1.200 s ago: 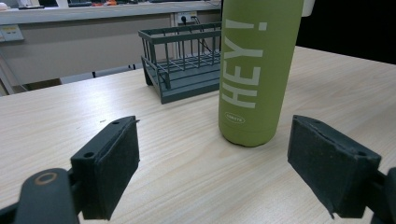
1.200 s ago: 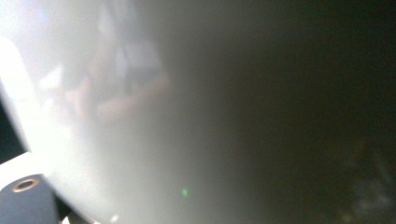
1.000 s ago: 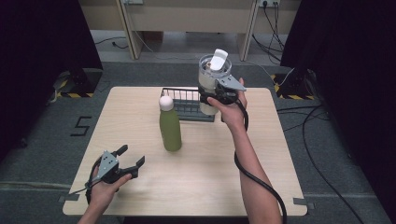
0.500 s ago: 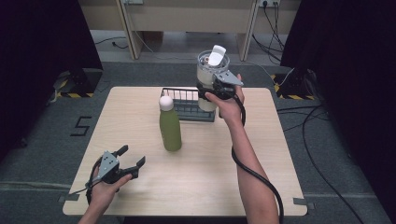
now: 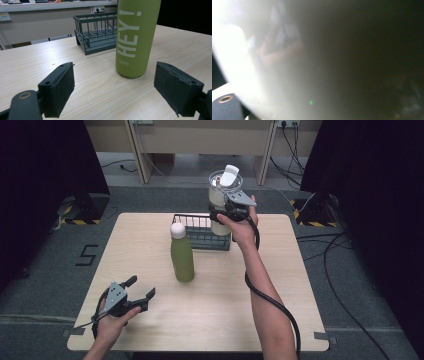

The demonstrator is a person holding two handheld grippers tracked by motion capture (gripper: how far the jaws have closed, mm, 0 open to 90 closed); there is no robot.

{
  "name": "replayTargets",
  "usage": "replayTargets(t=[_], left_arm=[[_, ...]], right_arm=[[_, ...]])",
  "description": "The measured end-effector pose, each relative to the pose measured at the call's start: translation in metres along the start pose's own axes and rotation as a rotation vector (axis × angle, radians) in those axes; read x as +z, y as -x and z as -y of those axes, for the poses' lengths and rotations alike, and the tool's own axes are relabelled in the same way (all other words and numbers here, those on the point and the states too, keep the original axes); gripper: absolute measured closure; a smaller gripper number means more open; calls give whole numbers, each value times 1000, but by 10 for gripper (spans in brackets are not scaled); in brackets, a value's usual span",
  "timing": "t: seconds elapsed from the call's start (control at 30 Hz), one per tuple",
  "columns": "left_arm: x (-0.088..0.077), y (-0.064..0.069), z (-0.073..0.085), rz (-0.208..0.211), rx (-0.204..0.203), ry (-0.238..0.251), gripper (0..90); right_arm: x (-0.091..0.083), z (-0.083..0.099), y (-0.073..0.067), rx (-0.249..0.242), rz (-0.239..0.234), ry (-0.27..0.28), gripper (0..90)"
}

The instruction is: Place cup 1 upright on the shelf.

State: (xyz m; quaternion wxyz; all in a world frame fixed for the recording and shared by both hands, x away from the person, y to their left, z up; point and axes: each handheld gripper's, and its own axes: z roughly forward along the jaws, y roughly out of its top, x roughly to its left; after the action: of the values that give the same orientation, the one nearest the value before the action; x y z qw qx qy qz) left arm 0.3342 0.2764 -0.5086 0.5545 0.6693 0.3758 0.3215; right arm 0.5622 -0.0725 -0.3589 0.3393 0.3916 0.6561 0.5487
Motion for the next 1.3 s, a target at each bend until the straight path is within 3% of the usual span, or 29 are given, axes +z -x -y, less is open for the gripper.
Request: replayTargets(t=[0.4,1.3], left_arm=[[0,0,0,2,-2,0,162],[0,-1,2,9,-8,0,166]], right_arm=[[14,-3,-3,-6,-2,-6,101],[43,7,-3,11,13,-41,101]])
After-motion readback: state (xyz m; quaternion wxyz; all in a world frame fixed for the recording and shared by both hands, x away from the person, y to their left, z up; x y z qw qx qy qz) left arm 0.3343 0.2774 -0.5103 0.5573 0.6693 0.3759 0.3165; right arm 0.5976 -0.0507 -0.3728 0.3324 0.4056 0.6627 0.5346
